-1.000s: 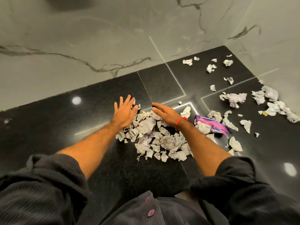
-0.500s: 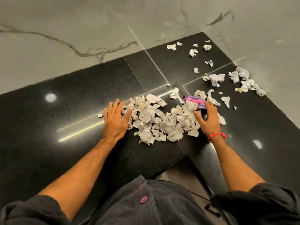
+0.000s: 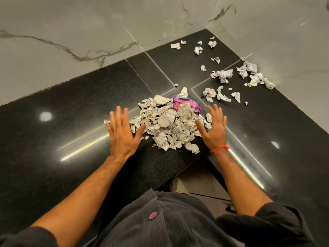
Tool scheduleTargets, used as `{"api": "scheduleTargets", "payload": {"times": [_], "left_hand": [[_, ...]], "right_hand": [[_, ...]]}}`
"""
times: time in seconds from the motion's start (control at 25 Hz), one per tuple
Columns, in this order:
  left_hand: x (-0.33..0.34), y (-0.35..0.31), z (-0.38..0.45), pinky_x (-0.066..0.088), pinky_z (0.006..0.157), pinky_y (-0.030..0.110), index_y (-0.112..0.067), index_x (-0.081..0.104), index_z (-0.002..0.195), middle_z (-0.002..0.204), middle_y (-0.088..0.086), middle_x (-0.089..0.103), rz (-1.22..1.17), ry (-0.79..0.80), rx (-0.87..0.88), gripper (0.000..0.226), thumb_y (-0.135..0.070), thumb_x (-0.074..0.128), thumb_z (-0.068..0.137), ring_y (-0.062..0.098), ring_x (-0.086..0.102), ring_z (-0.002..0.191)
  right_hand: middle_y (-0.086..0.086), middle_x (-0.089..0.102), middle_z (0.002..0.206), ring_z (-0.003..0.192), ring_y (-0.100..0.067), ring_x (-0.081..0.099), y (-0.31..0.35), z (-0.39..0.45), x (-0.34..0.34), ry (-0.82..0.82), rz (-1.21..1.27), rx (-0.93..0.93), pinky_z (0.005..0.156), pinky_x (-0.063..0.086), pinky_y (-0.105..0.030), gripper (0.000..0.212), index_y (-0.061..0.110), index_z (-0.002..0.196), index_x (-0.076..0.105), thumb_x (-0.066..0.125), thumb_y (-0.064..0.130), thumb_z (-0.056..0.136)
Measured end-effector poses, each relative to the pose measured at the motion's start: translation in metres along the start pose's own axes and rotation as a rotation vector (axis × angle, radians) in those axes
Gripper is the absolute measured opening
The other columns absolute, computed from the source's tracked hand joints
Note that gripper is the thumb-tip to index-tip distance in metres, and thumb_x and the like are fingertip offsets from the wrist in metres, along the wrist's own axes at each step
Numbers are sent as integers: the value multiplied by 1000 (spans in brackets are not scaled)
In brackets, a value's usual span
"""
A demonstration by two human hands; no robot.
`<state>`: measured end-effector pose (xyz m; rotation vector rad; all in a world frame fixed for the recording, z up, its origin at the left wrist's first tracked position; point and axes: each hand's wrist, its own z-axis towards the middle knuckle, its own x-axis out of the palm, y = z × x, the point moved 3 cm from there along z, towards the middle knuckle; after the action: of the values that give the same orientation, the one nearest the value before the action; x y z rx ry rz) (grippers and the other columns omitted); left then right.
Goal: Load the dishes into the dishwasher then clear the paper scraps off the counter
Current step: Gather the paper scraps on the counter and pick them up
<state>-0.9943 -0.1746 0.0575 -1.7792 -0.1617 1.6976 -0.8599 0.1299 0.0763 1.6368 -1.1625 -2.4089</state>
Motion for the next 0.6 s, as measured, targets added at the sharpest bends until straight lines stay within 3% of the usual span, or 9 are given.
{"api": "scheduleTargets", "payload": {"times": [0.08,0.16,0.24,0.32,0.44,0.6], "left_hand": [[-1,15,-19,-5,124,48,-19,11,160,168,8,-1,3,77,-50,98,-80,39,89,29,-9,155],[2,8,-40,21,122,49,-21,33,152,155,11,26,33,83,44,85,-72,53,87,33,22,145],[9,-14,-61,42,100,45,-26,54,132,129,4,44,82,66,248,54,-60,58,90,27,43,119],[22,-39,-74,44,87,40,-28,58,122,118,-2,49,102,145,427,37,-52,51,94,23,49,106],[43,-65,-71,41,96,41,-29,49,137,133,-1,45,152,310,426,43,-47,48,98,25,45,117],[46,-80,-39,34,110,46,-24,34,152,154,-1,31,173,356,362,54,-40,47,102,25,32,137]], "right_hand": [[-3,28,158,151,-19,13,-6,-25,-19,6,25,15,123,4,-38,72,26,145,39,64,57,86],[-8,49,137,135,-25,39,0,-55,-27,-18,19,-144,117,28,-37,52,20,126,57,68,49,85],[-6,58,111,106,-26,54,6,-86,-17,15,-76,-353,92,46,-44,29,16,103,67,68,40,87],[-3,57,103,93,-24,54,10,-105,3,154,-129,-406,79,48,-46,21,16,99,68,65,35,89],[-3,55,113,101,-23,50,14,-97,21,253,-153,-282,87,48,-45,30,19,114,65,57,38,92],[-5,49,140,126,-28,42,31,-53,36,358,-254,-296,106,38,-44,51,22,134,55,50,51,93]]}}
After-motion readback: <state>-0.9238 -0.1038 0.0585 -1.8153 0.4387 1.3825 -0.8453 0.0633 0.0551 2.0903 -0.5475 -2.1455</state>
